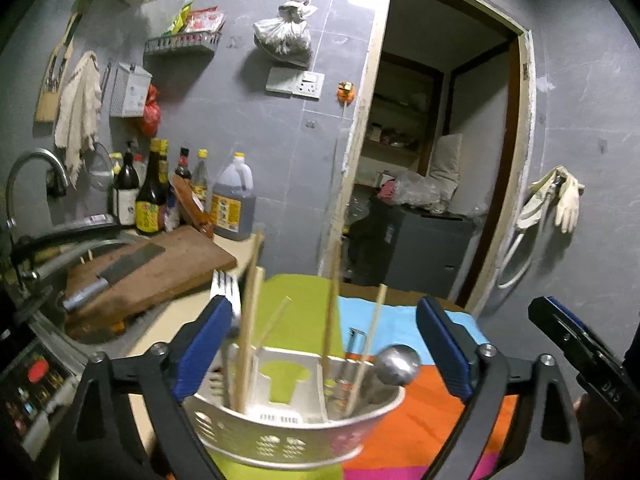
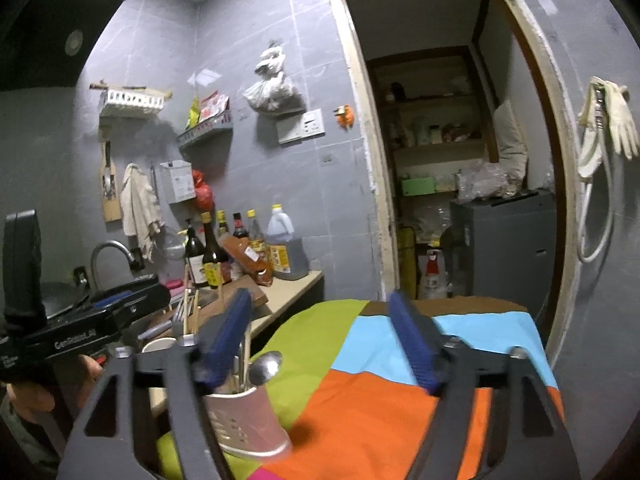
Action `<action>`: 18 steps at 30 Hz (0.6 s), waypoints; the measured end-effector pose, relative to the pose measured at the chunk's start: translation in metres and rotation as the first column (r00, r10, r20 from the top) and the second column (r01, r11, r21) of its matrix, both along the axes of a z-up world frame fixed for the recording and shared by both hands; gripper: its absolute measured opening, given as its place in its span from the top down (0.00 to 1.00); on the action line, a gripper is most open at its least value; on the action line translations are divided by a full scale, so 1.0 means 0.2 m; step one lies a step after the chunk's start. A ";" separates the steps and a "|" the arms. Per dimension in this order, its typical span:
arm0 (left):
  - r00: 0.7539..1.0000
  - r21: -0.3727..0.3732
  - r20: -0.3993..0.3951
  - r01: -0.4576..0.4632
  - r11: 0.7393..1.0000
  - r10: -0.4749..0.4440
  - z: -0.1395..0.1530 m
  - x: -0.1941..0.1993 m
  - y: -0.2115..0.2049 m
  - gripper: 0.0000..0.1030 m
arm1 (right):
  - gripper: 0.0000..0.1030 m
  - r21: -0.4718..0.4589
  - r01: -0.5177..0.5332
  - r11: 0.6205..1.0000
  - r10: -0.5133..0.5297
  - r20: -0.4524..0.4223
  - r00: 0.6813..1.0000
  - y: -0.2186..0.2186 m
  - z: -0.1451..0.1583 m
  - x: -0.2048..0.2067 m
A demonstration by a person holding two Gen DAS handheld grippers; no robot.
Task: Organize utensils
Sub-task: 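Open both tools to release the utensils and pull back from the caddy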
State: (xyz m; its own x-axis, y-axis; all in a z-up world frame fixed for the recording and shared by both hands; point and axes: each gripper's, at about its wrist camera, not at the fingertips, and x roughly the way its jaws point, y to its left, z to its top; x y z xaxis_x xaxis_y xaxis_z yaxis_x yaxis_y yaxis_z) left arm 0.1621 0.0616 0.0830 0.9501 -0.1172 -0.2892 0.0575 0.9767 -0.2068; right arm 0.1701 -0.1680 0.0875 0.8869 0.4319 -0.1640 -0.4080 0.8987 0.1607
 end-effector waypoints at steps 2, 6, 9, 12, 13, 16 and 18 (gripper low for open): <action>1.000 -0.016 -0.007 0.016 1.000 -0.017 -0.01 -0.02 -0.02 0.08 | 0.25 -0.002 0.012 1.000 -0.012 -0.004 1.000 -0.04 -0.01 -0.02; 0.999 -0.026 -0.014 0.040 0.999 -0.041 -0.02 -0.08 -0.06 0.06 | 0.19 0.001 0.029 1.000 -0.029 -0.014 0.999 -0.11 -0.02 -0.07; 0.998 -0.053 -0.016 0.064 0.997 -0.065 -0.04 -0.13 -0.09 0.04 | 0.08 0.006 0.038 0.999 -0.037 -0.024 0.999 -0.16 -0.03 -0.12; 0.998 -0.051 -0.020 0.066 0.996 -0.067 -0.06 -0.17 -0.11 0.04 | 0.01 0.020 0.033 0.999 -0.032 -0.044 0.999 -0.22 -0.03 -0.17; 0.997 -0.048 -0.020 0.068 0.997 -0.069 -0.06 -0.19 -0.12 0.04 | 0.01 0.022 0.031 0.999 -0.030 -0.050 0.998 -0.23 -0.03 -0.19; 0.998 -0.034 -0.013 0.069 0.997 -0.069 -0.07 -0.25 -0.14 0.04 | 0.00 0.011 0.028 1.000 -0.028 -0.059 0.998 -0.26 -0.03 -0.26; 0.998 -0.034 -0.010 0.068 0.997 -0.068 -0.08 -0.30 -0.14 0.04 | 0.00 -0.003 0.027 1.000 -0.027 -0.076 0.997 -0.27 -0.03 -0.30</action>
State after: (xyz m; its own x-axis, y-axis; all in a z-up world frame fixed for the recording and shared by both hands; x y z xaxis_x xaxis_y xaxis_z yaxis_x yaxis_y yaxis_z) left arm 0.1026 0.0330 0.0675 0.9364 -0.1910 -0.2943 0.1209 0.9631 -0.2405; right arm 0.1097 -0.2218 0.0815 0.8831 0.4077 -0.2321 -0.3703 0.9096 0.1885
